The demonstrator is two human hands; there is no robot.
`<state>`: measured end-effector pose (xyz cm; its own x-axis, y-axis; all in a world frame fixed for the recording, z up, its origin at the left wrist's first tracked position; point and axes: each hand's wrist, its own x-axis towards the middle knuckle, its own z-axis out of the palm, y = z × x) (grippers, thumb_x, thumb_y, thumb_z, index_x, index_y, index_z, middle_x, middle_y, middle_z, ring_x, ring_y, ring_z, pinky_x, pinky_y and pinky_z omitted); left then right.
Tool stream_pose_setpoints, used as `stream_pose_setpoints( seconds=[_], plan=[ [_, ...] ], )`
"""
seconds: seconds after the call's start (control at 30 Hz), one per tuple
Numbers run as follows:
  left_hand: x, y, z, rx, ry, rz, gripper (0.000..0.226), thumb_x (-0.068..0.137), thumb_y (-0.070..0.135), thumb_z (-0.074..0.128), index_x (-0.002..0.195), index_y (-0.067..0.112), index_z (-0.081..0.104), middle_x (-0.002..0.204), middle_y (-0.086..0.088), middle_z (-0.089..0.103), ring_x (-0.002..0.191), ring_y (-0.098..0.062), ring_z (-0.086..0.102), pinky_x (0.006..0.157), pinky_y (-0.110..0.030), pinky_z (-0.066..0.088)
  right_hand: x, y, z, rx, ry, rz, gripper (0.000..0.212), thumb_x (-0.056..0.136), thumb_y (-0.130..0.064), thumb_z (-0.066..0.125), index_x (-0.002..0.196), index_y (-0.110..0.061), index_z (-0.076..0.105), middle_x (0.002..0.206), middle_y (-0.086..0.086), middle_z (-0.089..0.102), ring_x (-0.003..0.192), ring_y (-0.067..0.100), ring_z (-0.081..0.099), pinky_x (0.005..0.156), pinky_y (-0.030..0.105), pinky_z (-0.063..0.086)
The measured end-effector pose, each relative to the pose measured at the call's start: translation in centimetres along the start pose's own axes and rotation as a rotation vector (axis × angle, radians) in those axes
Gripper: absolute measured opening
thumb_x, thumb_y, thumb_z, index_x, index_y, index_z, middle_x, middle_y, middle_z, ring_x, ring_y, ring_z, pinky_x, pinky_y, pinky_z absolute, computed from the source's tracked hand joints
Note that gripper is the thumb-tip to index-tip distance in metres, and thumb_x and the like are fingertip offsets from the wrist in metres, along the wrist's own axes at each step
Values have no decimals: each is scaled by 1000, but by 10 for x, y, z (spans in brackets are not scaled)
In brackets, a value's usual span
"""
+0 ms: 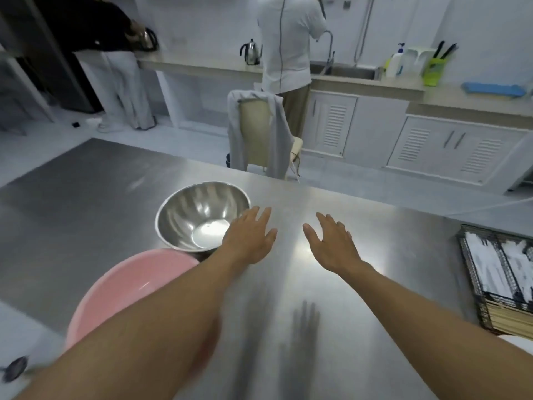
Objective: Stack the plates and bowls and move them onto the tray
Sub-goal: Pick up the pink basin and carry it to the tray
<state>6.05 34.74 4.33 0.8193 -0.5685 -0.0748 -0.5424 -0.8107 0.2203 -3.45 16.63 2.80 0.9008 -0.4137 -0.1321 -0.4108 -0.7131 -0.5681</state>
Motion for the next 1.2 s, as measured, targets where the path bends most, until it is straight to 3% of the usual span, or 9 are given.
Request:
stream_pose_setpoints(
  seconds=[0.3, 0.47, 0.6, 0.73, 0.83, 0.9, 1.0, 1.1, 1.2],
  plan=[
    [-34, -112, 7, -47, 44, -186, 62, 97, 46, 38, 153, 23, 24, 157, -10, 31, 144, -30, 29, 116, -46, 30, 12, -75, 69, 47, -127, -112, 67, 100, -56, 37, 155, -19, 30, 160, 3, 37, 145, 27, 33, 119, 47, 26],
    [-53, -157, 14, -45, 40, -272, 63, 95, 46, 38, 151, 20, 25, 152, -11, 36, 139, -32, 35, 111, -48, 36, 11, -106, 101, 95, -205, -105, 58, 98, -54, 45, 144, -20, 41, 139, 8, 58, 123, 30, 56, 97, 39, 44],
    [-75, -187, 22, -49, 28, -367, 62, 95, 42, 40, 151, 20, 24, 154, -12, 32, 138, -35, 35, 112, -50, 34, 8, -124, 134, 115, -304, -105, 52, 95, -54, 51, 133, -19, 50, 130, 4, 63, 117, 27, 61, 97, 40, 48],
    [-108, -228, 39, -73, -48, -504, 63, 94, 47, 37, 150, 20, 25, 156, -13, 31, 141, -39, 31, 114, -53, 30, 5, -136, 175, 62, -419, -67, 67, 87, -59, 56, 135, -12, 52, 132, 6, 62, 118, 27, 59, 98, 40, 49],
    [-143, -251, 49, -12, -111, -637, 60, 94, 47, 36, 148, 22, 27, 159, -8, 26, 143, -42, 26, 114, -55, 29, -2, -145, 201, 1, -490, -104, 52, 89, -46, 61, 124, -8, 56, 122, 9, 67, 108, 29, 62, 85, 34, 49],
    [-167, -261, 53, 45, -166, -732, 56, 96, 41, 38, 148, 25, 25, 161, 0, 17, 144, -42, 18, 112, -60, 27, -7, -150, 215, -25, -514, -122, 40, 93, -28, 61, 126, -7, 52, 120, 11, 65, 105, 29, 61, 79, 30, 43],
    [-198, -271, 60, -26, -240, -850, 66, 93, 12, 43, 152, 30, 18, 163, 12, -6, 147, -43, 1, 108, -67, 28, -14, -158, 228, -16, -517, -141, 43, 91, -10, 52, 133, -6, 44, 122, 14, 61, 94, 25, 53, 77, 31, 42],
    [-219, -279, 61, -1, -218, -821, 69, 91, -3, 39, 152, 24, 21, 163, 9, -9, 141, -42, 16, 99, -55, 45, -17, -166, 237, 46, -509, -163, 46, 86, -7, 49, 132, -10, 46, 120, 12, 62, 93, 25, 54, 76, 33, 45],
    [-231, -289, 56, 20, -136, -816, 63, 89, -6, 38, 147, 19, 30, 164, 5, -2, 124, -40, 35, 93, -55, 49, -21, -177, 236, 102, -476, -199, 43, 86, -9, 48, 129, -14, 51, 114, 8, 64, 94, 25, 56, 77, 33, 45]
  ],
)
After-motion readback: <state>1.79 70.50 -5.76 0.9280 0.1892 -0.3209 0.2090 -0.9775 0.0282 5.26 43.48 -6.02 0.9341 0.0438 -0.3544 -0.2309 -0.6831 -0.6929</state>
